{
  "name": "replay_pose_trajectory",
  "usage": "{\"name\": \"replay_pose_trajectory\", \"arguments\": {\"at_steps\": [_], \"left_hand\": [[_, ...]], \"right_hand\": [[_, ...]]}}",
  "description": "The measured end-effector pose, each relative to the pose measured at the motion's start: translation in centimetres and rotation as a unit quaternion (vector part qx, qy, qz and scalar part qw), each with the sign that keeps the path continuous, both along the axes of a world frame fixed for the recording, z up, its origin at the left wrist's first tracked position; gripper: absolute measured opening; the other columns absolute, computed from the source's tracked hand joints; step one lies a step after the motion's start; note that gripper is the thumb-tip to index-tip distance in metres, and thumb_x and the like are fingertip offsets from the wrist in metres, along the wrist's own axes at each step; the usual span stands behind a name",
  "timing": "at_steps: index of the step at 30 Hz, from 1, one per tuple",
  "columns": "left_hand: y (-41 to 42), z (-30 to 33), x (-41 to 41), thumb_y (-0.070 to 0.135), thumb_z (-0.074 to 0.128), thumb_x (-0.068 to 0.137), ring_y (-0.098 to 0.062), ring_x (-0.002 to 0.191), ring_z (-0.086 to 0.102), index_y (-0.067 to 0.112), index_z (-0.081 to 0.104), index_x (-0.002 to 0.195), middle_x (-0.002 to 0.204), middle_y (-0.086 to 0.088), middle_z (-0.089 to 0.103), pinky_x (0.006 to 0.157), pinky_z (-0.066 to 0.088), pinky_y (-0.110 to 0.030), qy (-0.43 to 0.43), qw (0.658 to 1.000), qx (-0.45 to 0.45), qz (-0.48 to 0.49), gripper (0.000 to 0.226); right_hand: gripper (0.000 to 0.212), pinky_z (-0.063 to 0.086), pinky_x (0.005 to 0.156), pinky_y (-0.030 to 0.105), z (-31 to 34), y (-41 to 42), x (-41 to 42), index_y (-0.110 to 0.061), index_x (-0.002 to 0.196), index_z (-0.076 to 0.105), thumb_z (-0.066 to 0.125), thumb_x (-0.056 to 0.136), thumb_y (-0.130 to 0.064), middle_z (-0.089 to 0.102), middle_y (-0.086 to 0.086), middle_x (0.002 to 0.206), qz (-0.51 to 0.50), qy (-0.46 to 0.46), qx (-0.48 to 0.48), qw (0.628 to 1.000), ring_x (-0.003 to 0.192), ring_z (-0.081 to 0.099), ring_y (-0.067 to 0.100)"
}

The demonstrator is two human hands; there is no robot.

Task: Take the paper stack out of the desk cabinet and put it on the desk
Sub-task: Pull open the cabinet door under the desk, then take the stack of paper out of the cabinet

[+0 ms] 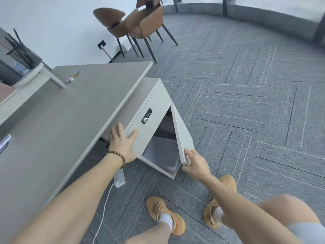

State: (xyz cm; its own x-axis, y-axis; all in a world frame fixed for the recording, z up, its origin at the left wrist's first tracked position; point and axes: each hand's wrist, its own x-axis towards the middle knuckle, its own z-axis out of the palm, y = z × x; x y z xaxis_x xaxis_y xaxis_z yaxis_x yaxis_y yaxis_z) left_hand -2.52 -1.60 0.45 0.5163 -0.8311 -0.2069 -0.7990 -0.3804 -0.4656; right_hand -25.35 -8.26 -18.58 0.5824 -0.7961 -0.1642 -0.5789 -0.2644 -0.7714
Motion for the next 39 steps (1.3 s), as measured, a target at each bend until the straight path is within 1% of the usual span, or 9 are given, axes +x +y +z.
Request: {"name": "replay_pose_trajectory", "arguments": {"at_steps": [4, 8, 11, 16, 25, 29, 33, 36, 39], "left_hand": [[0.2, -0.5, -1.0, 0.062, 0.057, 0.070, -0.062, 0.139, 0.008, 0.032, 0.024, 0.151, 0.155, -0.037, -0.004, 0.119, 0.015, -0.060, -0.009, 1.000, -0.006, 0.013, 0.092], [0.5, -0.9, -1.5, 0.065, 0.052, 0.071, -0.062, 0.139, 0.007, 0.028, 0.025, 0.151, 0.155, -0.039, -0.003, 0.119, 0.013, -0.061, -0.018, 1.000, -0.018, 0.007, 0.092], [0.5, -1.0, -1.5, 0.065, 0.053, 0.071, -0.062, 0.141, 0.005, 0.028, 0.023, 0.152, 0.156, -0.039, -0.004, 0.120, 0.012, -0.061, -0.021, 1.000, -0.018, 0.011, 0.093], [0.2, -1.7, -1.7, 0.066, 0.055, 0.067, -0.060, 0.140, 0.011, 0.029, 0.032, 0.147, 0.155, -0.038, 0.003, 0.119, 0.015, -0.059, -0.043, 0.998, -0.044, 0.023, 0.091], [0.3, -2.0, -1.8, 0.064, 0.053, 0.065, -0.059, 0.137, 0.015, 0.029, 0.032, 0.147, 0.152, -0.037, 0.008, 0.118, 0.014, -0.061, -0.066, 0.997, -0.047, 0.016, 0.091], [0.0, -1.8, -1.7, 0.061, 0.055, 0.069, -0.059, 0.143, 0.002, 0.031, 0.029, 0.148, 0.157, -0.036, -0.004, 0.121, 0.006, -0.060, -0.029, 0.998, -0.041, 0.045, 0.089], [-0.5, -1.7, -2.2, 0.053, 0.061, 0.075, -0.048, 0.150, -0.005, 0.034, 0.052, 0.137, 0.164, -0.025, -0.008, 0.123, -0.001, -0.053, 0.062, 0.983, -0.130, 0.115, 0.066], [-0.3, -2.1, -3.6, 0.039, 0.063, 0.079, -0.043, 0.151, -0.005, 0.026, 0.060, 0.129, 0.165, -0.022, -0.004, 0.122, 0.002, -0.058, 0.081, 0.970, -0.182, 0.139, 0.051], [0.6, -3.6, -5.9, 0.023, 0.064, 0.077, -0.046, 0.151, -0.003, 0.015, 0.066, 0.115, 0.162, -0.030, 0.003, 0.117, 0.008, -0.067, 0.089, 0.957, -0.249, 0.118, 0.039]], "right_hand": [[0.057, 0.058, 0.076, 0.040, 0.3, -2.7, -4.2, -0.029, 0.128, 0.058, 0.063, 0.073, -0.016, 0.070, -0.002, 0.113, -0.059, 0.015, 0.021, 0.998, 0.096, 0.072, 0.025], [0.036, 0.047, 0.067, 0.033, 1.9, -6.7, -7.9, -0.015, 0.115, 0.063, 0.056, 0.081, -0.005, 0.073, 0.007, 0.104, -0.160, 0.042, 0.029, 0.986, 0.097, 0.067, 0.033], [0.031, 0.044, 0.073, 0.035, 2.8, -9.7, -9.1, -0.010, 0.111, 0.062, 0.053, 0.081, -0.007, 0.070, 0.013, 0.109, -0.200, 0.037, 0.043, 0.978, 0.106, 0.063, 0.036], [0.051, 0.046, 0.096, 0.044, 3.9, -12.6, -9.0, -0.009, 0.131, 0.048, 0.064, 0.087, -0.029, 0.052, 0.019, 0.127, -0.188, 0.074, 0.022, 0.979, 0.120, 0.052, 0.038], [0.062, 0.040, 0.102, 0.050, 4.0, -16.2, -8.5, -0.009, 0.131, 0.039, 0.066, 0.083, -0.037, 0.041, 0.023, 0.135, -0.182, 0.181, -0.017, 0.966, 0.126, 0.043, 0.043], [0.085, 0.027, 0.115, 0.055, 3.8, -16.8, -8.3, -0.015, 0.148, 0.024, 0.065, 0.081, -0.045, 0.022, 0.028, 0.156, -0.169, 0.217, -0.044, 0.960, 0.144, 0.022, 0.044], [0.098, 0.012, 0.122, 0.055, 4.1, -16.4, -8.3, -0.015, 0.159, 0.003, 0.063, 0.087, -0.046, -0.003, 0.033, 0.162, -0.154, 0.251, -0.044, 0.954, 0.152, 0.000, 0.046], [0.098, 0.015, 0.121, 0.055, 4.4, -15.6, -8.0, -0.015, 0.159, 0.002, 0.062, 0.088, -0.046, -0.002, 0.034, 0.162, -0.162, 0.254, -0.031, 0.953, 0.151, 0.003, 0.047], [0.094, 0.034, 0.113, 0.055, 5.1, -13.9, -7.2, -0.016, 0.159, 0.001, 0.059, 0.090, -0.046, 0.009, 0.033, 0.161, -0.158, 0.244, 0.007, 0.957, 0.145, 0.024, 0.047]]}}
